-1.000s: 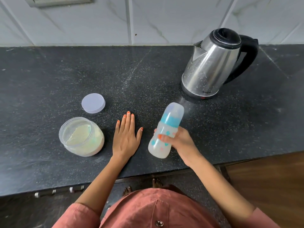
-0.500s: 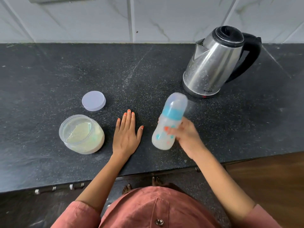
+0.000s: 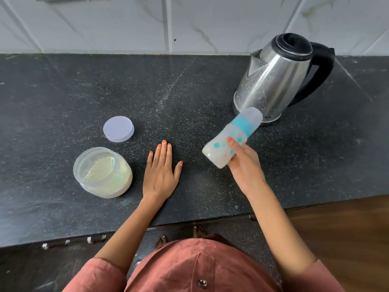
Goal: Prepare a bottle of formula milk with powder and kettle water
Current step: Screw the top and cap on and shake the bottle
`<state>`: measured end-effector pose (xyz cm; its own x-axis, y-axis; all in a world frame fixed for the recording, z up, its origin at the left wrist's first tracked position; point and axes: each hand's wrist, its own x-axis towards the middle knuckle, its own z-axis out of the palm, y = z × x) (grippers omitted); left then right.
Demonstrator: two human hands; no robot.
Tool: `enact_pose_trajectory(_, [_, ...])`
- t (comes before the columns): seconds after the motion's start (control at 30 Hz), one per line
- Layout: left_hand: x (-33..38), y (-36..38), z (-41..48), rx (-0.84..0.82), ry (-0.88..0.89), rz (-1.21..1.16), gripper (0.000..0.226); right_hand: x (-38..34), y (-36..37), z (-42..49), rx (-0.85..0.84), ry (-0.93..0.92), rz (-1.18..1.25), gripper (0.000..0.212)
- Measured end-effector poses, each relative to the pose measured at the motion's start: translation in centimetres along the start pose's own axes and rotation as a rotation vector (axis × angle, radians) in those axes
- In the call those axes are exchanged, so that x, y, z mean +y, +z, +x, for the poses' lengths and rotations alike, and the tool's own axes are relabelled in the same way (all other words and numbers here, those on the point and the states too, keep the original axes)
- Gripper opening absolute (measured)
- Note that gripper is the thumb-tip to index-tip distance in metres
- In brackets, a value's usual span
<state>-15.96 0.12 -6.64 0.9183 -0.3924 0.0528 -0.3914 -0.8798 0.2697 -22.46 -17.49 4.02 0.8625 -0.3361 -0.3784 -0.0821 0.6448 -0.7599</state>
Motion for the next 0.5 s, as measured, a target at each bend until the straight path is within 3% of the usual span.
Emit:
enact_pose_trajectory(0.07, [0.1, 0.0, 0.0, 0.005, 0.000, -0.006, 0.074, 0.4, 0.3, -0.2, -0.060, 0.011, -0.057, 0.017])
enact_pose_trajectory(0.17, [0.0, 0.0, 0.1, 0.002, 0.002, -0.010, 0.073, 1.4, 0.2, -1.6, -0.221, 0.061, -0.481, 0.025])
enact_pose_trajectory(0.2, [0.0, -0.1, 0.0, 0.002, 0.002, -0.011, 0.073, 1.4, 0.2, -1.8, -0.236, 0.063, -0.524, 0.026])
enact_pose_trajectory(0.37, [0.0, 0.0, 0.0, 0.004, -0.001, -0.012, 0.073, 0.1, 0.3, 0.3, 0.040, -0.037, 0.022, 0.017])
enact_pose_trajectory(0.43, [0.0, 0.0, -0.1, 0.001, -0.001, -0.007, 0.073, 0.5, 0.3, 0.1, 0.036, -0.058, -0.025, 0.018])
enact_pose_trajectory(0.5, [0.0, 0.0, 0.0, -0.001, 0.003, -0.001, 0.074, 1.2, 0.3, -1.2, -0.067, -0.018, -0.278, 0.021])
